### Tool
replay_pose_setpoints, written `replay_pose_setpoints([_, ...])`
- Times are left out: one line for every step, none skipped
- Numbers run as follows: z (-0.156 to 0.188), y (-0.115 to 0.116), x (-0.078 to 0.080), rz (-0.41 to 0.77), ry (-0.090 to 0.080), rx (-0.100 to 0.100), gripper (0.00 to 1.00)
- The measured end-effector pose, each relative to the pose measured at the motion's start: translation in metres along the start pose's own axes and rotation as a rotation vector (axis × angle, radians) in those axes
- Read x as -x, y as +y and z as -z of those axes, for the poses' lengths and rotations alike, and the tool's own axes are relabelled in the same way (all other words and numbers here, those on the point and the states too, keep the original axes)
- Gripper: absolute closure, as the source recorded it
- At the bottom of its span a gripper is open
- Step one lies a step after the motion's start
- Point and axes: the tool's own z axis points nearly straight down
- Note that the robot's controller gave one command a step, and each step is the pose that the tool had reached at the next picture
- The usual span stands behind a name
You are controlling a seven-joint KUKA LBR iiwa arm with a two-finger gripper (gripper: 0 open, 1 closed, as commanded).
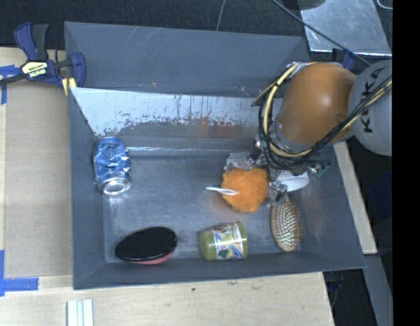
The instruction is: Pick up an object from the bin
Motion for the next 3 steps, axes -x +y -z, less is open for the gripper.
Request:
replay_pose_setpoints([-0.034,0.036,-0.008,-0.050,-0.002,0.001,0.00])
replay_pose_setpoints([-0.033,0.034,-0.008,-0.050,-0.004,-0.002,1.00])
replay_pose_setpoints([0.043,0.047,0.009,-0.086,-0.014,-0.008,1.00])
